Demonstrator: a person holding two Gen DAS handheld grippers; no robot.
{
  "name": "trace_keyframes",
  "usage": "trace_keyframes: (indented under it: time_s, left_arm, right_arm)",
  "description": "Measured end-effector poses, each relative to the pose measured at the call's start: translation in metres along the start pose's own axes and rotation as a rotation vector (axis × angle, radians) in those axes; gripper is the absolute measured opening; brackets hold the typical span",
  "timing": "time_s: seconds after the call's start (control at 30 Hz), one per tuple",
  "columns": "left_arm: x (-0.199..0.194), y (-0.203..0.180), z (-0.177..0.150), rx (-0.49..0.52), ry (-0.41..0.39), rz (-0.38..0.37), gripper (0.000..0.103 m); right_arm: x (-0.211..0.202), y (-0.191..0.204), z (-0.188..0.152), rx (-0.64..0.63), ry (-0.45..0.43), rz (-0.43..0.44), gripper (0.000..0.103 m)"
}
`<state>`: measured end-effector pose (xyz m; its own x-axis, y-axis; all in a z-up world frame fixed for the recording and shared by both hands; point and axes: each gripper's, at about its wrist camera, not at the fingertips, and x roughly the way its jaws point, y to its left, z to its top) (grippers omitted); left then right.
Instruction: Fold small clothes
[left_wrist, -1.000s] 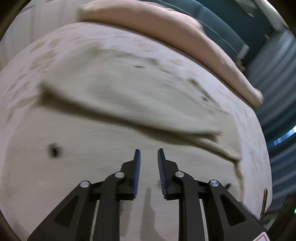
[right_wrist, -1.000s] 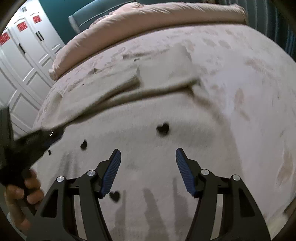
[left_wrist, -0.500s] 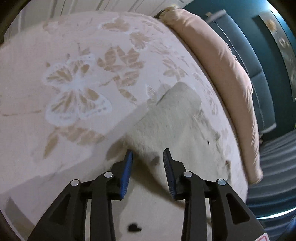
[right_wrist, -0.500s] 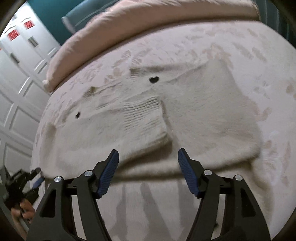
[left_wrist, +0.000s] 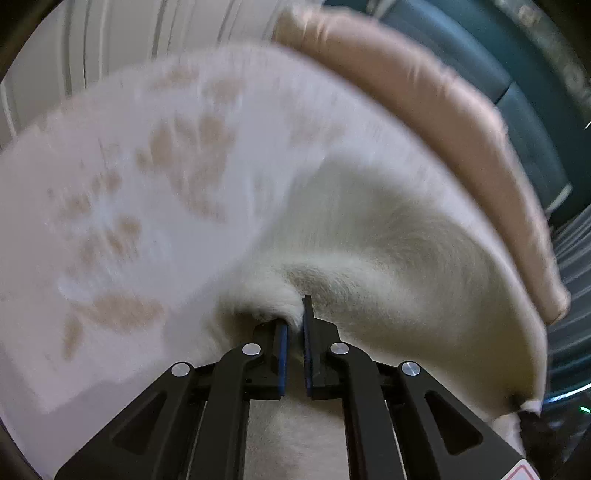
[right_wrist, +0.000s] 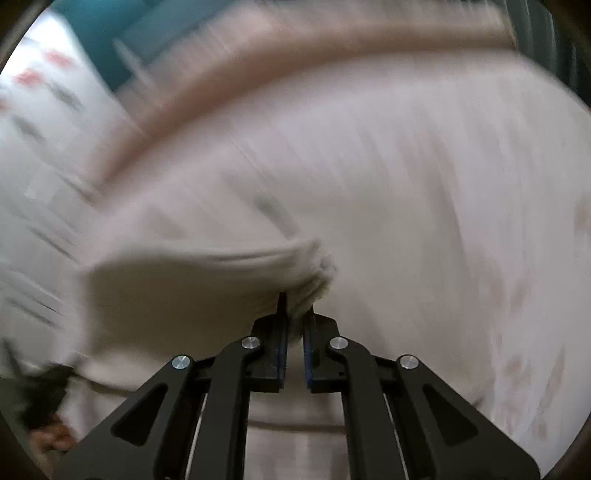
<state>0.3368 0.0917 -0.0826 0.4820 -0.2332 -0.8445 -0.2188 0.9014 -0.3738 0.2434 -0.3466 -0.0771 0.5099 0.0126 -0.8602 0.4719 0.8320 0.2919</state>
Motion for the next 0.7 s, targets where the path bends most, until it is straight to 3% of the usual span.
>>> trace_keyframes:
  time_s: [0.13, 0.2, 0.23, 0.27, 0.3, 0.37, 0.43, 0.5, 0.53, 0.63, 0.7]
  left_arm:
    - [-0.002, -0.005, -0.008, 0.019, -0.037, 0.023, 0.005]
    - [0.002, -0.004, -0.009, 0.033, -0.028, 0.029, 0.006]
    - [0.004, -0.004, -0.01, 0.043, -0.027, 0.034, 0.007]
    - [0.005, -0.005, -0.01, 0.05, -0.027, 0.039, 0.007]
    - [0.007, -0.006, -0.01, 0.059, -0.029, 0.043, 0.007]
    - [0.006, -0.007, -0.013, 0.08, -0.033, 0.049, 0.008]
    - [0.006, -0.007, -0.015, 0.096, -0.039, 0.053, 0.01]
    - [0.008, -0.008, -0.017, 0.125, -0.056, 0.065, 0.012]
    - [0.008, -0.01, -0.019, 0.147, -0.07, 0.077, 0.012]
    - [0.007, -0.015, -0.024, 0.183, -0.097, 0.104, 0.012]
    - [0.006, -0.015, -0.026, 0.186, -0.106, 0.11, 0.012]
  right_arm:
    - [-0.06, 0.006, 0.005, 0.031, -0.208, 0.214, 0.006]
    - [-0.057, -0.003, 0.007, 0.039, -0.215, 0.185, 0.006]
    - [-0.04, -0.011, 0.006, 0.053, -0.165, 0.14, 0.006]
    - [-0.008, -0.025, 0.003, 0.093, -0.052, 0.078, 0.006]
    - [0.01, -0.038, -0.005, 0.138, 0.007, 0.084, 0.006]
    - [-0.013, -0.036, -0.008, 0.162, -0.061, 0.123, 0.007]
    - [-0.035, -0.028, -0.012, 0.159, -0.114, 0.093, 0.009]
    - [-0.057, -0.011, -0.016, 0.11, -0.177, -0.011, 0.009]
    - [-0.066, 0.006, -0.017, 0.069, -0.197, -0.009, 0.009]
    - [-0.06, 0.055, -0.016, -0.08, -0.171, 0.073, 0.009]
    - [-0.045, 0.113, -0.02, -0.221, -0.123, 0.168, 0.009]
